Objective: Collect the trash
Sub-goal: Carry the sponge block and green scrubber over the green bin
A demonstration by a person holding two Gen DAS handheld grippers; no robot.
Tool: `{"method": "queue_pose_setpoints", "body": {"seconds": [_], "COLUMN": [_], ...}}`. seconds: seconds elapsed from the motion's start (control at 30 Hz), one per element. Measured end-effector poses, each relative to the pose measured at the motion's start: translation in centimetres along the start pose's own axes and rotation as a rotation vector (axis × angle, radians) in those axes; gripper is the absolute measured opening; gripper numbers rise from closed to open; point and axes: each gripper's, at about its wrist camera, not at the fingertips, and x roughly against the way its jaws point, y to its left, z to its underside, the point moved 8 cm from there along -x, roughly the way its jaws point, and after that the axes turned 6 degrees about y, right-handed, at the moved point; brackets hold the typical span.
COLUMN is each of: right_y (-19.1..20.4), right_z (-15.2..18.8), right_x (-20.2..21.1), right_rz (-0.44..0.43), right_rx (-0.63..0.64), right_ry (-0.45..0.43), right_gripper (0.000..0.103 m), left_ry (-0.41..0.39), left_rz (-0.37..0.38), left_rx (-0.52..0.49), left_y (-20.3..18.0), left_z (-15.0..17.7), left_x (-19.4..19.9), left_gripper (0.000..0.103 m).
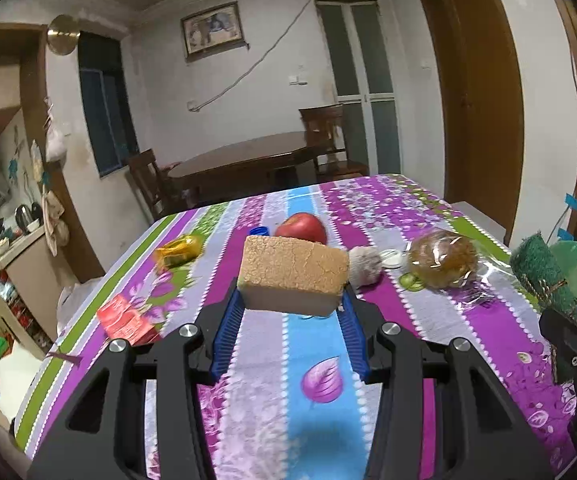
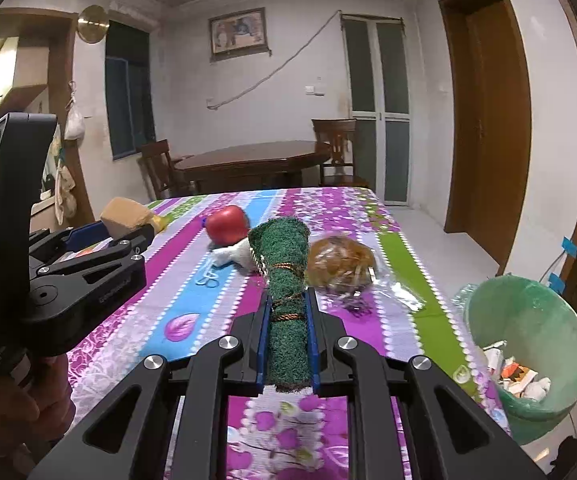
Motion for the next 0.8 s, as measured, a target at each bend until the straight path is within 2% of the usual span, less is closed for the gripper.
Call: {"method": "queue_pose_setpoints", "body": {"seconds": [0.5,0.8], "right_y": [-8.9,-15.8], "right_z": [-0.4,-0.6], "right_x": [0.6,1.9], "right_rz": [0.130,0.222], "right_rx": [-0.079,-0.127], "right_ry": [-0.018,-0.014], "right_gripper": [0.016,0.016], "left_ry": [0.009,-0.018], "left_rz": [0.077,0.131], "left_rx": [-0.107,-0.185], "left_y": [-8.0,-13.9], "left_z": [-1.4,-2.6], "left_x": [-1.3,-1.4], "left_gripper": [0.044,0.044]}}
